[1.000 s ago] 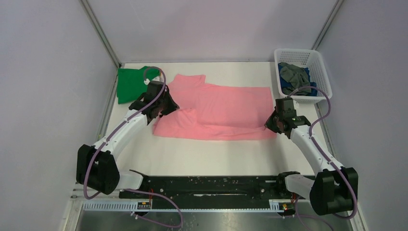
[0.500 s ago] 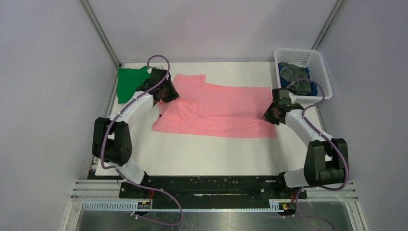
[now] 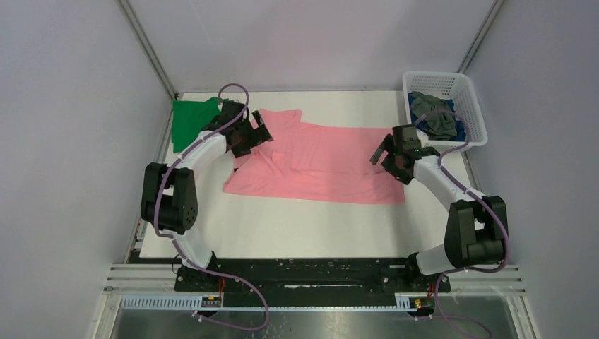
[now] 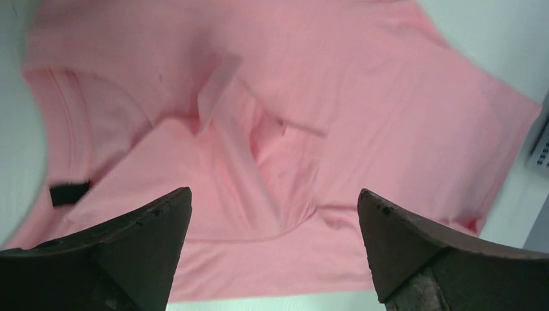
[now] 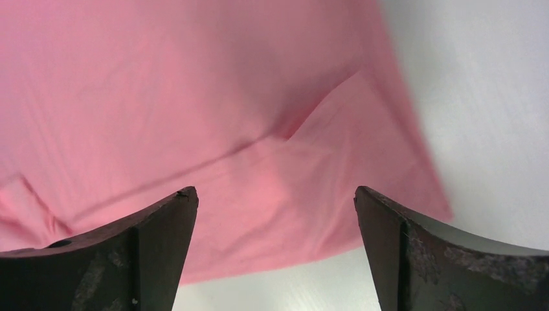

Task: Fold and stack the t-shirts
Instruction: Fold the flattened tshirt in 1/3 of the way

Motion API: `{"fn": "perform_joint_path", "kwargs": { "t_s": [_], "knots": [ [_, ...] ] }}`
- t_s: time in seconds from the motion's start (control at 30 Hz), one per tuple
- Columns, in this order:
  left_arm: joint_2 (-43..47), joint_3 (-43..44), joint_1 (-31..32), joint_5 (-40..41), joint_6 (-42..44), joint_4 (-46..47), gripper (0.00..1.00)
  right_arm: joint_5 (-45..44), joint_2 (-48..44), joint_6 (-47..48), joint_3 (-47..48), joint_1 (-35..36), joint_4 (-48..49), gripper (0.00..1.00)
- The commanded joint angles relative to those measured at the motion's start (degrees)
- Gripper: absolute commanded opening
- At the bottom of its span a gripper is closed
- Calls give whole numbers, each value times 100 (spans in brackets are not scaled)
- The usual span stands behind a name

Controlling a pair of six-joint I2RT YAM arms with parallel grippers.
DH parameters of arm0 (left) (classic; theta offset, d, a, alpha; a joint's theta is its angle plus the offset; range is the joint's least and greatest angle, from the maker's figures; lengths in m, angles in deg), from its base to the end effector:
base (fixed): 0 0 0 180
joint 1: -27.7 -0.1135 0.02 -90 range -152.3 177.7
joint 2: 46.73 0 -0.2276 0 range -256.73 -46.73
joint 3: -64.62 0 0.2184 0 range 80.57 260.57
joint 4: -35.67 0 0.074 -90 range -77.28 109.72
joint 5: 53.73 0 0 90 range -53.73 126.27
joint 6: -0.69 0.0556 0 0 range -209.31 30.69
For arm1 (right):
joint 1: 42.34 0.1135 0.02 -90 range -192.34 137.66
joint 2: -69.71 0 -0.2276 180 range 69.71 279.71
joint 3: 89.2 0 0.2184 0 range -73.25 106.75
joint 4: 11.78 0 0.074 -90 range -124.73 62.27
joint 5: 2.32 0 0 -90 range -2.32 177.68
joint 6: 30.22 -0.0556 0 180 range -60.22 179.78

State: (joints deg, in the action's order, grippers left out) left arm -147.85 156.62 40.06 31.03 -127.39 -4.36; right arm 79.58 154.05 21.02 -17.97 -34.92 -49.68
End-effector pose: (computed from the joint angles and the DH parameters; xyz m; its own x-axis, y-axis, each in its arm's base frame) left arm 0.3546 -0.0829 0.2044 -0.7491 -0.4646 -0.4723 -0.2420 0.8555 -0.4578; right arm 0.2900 0.0299 0.1902 -0.6260 0.5435 -0.5592 0.4514 0.8373 0.3085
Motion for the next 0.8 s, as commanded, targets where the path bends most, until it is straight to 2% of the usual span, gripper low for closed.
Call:
{"fn": "perform_joint_path", "kwargs": {
  "t_s": [0.0,0.23,0.37,0.57,0.77],
  "knots": [
    [434,-852,44,-644,-249,615,99,240,-129,226,-162,918,259,99],
    [192,-1542,65,-671,-501,832,99,779,817,180,-39,1469,596,99],
    [374,-1996,72,-650,-456,871,99,1108,925,221,-331,1491,630,99],
    [1150,-2976,282,-460,-551,790,99,1377,88,-74,-1598,1525,812,99],
    [2630,-4392,667,-258,-958,450,99,1591,-1213,-202,-2617,1598,533,100]
  ]
}}
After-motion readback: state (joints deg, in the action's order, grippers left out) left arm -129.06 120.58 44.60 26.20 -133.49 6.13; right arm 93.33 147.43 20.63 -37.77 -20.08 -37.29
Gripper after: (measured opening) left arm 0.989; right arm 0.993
